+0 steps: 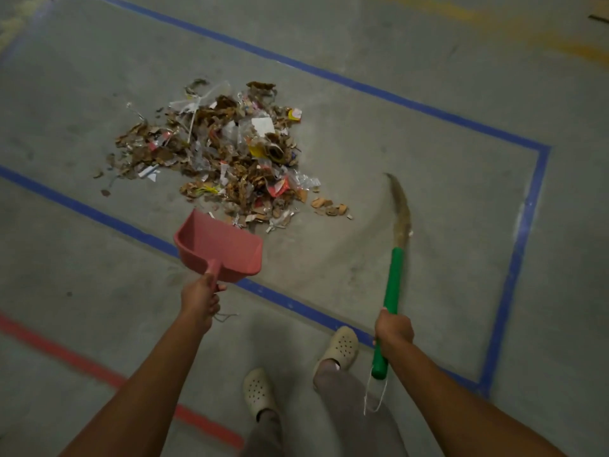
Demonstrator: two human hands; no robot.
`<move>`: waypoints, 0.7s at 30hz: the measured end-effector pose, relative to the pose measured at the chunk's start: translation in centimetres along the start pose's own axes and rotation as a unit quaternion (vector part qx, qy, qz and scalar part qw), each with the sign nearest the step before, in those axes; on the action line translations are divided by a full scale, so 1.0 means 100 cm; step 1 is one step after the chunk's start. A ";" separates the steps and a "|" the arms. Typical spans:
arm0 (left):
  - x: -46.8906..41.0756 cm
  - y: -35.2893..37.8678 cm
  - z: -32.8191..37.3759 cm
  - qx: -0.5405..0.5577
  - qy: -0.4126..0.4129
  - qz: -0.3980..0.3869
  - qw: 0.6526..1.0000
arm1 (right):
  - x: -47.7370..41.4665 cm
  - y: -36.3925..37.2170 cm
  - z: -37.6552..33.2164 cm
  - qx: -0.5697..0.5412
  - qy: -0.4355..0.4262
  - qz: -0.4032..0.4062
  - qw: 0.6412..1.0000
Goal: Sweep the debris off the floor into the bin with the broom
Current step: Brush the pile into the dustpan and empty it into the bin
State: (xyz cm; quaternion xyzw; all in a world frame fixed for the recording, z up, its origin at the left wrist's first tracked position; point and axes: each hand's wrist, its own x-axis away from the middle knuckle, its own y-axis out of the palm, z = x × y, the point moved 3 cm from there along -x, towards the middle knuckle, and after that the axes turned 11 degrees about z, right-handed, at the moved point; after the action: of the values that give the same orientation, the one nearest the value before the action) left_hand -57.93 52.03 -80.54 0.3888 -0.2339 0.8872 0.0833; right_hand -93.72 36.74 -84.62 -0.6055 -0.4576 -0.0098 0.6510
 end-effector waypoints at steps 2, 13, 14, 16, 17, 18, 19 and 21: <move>-0.002 0.015 -0.008 0.003 -0.011 -0.002 1.000 | -0.015 0.000 0.000 -0.010 0.038 0.010 0.999; -0.009 0.054 -0.029 -0.001 -0.052 -0.010 0.999 | -0.022 0.045 -0.064 0.176 -0.166 -0.149 0.959; -0.011 0.053 -0.029 -0.005 -0.058 -0.005 0.998 | -0.019 0.044 -0.071 0.198 -0.202 -0.152 0.947; -0.016 0.048 -0.028 -0.012 -0.068 0.006 0.998 | -0.013 0.038 -0.083 0.216 -0.263 -0.142 0.930; -0.018 0.046 -0.027 -0.014 -0.073 0.010 0.997 | -0.010 0.034 -0.086 0.215 -0.287 -0.138 0.923; -0.020 0.043 -0.026 -0.014 -0.079 0.012 0.997 | -0.007 0.029 -0.088 0.214 -0.309 -0.134 0.917; -0.022 0.042 -0.025 -0.013 -0.085 0.010 0.996 | -0.005 0.024 -0.089 0.210 -0.325 -0.129 0.913; -0.027 0.040 -0.023 -0.006 -0.100 -0.004 0.995 | -0.004 0.012 -0.091 0.190 -0.348 -0.117 0.911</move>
State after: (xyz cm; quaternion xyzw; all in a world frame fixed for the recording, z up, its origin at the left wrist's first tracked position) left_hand -58.87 49.72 -85.22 0.4758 -0.2444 0.8424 0.0653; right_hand -87.92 29.57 -84.37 -0.3775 -0.7160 0.2124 0.5475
